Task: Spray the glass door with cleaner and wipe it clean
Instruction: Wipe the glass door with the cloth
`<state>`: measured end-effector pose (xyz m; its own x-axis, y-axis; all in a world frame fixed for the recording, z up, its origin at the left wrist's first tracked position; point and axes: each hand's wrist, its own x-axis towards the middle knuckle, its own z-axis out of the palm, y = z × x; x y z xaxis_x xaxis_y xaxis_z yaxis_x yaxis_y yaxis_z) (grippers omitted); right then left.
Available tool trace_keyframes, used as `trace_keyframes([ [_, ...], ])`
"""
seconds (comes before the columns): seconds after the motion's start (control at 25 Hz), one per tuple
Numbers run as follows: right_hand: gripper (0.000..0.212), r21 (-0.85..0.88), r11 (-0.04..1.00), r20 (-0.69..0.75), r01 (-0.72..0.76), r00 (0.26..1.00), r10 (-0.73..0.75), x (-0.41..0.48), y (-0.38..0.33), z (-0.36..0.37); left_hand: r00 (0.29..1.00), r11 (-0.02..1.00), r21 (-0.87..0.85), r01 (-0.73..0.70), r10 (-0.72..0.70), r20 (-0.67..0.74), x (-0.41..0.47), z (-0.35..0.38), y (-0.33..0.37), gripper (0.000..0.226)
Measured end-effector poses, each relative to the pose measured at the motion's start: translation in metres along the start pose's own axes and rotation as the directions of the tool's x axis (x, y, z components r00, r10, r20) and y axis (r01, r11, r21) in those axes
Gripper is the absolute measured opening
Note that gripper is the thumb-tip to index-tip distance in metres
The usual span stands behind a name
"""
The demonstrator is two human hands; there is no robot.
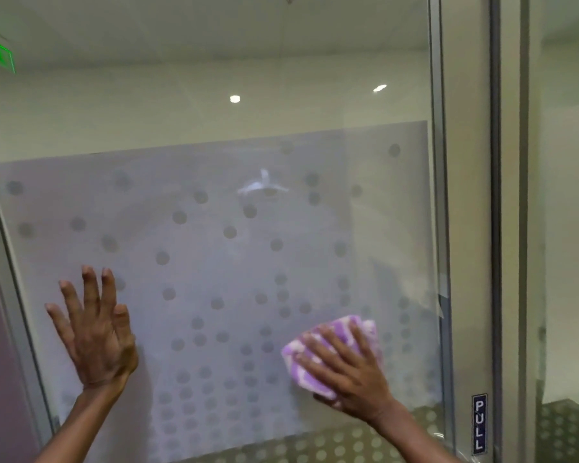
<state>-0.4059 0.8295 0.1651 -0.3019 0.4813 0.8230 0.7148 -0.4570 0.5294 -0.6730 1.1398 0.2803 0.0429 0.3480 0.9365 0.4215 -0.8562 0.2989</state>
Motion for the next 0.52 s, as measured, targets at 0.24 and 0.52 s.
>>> trace_keyframes([
  [0.24, 0.063, 0.076, 0.808, -0.209, -0.584, 0.783, 0.586, 0.028, 0.118, -0.023, 1.0, 0.999, 0.038, 0.003, -0.002, -0.005, -0.002, 0.001, 0.001, 0.064],
  [0.52, 0.067, 0.355, 0.445, -0.338, -0.822, 0.331, 0.881, 0.167, 0.154, -0.036, 0.998, 0.998, 0.057, -0.024, 0.027, -0.051, 0.001, 0.006, 0.001, 0.068],
])
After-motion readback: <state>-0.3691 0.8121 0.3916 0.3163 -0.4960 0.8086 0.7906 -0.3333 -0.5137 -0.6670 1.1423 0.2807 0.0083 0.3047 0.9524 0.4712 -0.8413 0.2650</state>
